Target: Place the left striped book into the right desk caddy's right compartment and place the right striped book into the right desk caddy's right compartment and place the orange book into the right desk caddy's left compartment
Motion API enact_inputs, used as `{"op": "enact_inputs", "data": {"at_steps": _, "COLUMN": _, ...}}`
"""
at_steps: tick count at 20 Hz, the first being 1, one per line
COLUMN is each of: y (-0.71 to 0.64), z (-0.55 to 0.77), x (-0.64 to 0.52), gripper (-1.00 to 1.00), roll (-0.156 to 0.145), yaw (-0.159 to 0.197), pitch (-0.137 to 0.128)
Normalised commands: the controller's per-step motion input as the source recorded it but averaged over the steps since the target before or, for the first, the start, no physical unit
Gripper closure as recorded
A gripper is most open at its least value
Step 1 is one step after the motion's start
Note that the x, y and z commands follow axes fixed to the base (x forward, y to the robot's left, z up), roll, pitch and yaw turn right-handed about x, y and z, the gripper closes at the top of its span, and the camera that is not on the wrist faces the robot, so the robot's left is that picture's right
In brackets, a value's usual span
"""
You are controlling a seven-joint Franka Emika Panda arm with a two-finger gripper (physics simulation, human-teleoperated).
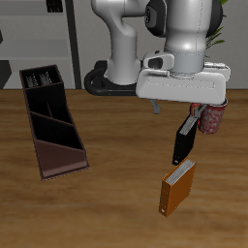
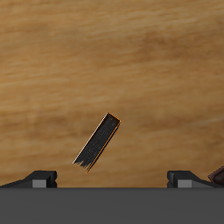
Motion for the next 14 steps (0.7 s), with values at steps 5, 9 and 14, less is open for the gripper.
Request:
{"op": "enact_inputs", "data": {"at_steps": 5, "y": 0.16, "z": -0.06, "x": 0.21, "gripper": -1.00, "roll": -0.006, "yaw": -0.042, "pitch": 0.011}}
{"op": "enact_inputs", "data": {"at_steps": 9, "y": 0.34, "z": -0.15, "x": 0.20, "gripper": -1.00, "roll": -0.004, "yaw": -0.012, "pitch": -0.027}}
{"op": "enact_inputs", "data": {"at_steps": 14, "y": 0.04, "z": -0.07, "x": 0.07, "gripper": -1.00, "roll": -0.010, "yaw": -0.048, "pitch": 0.001}}
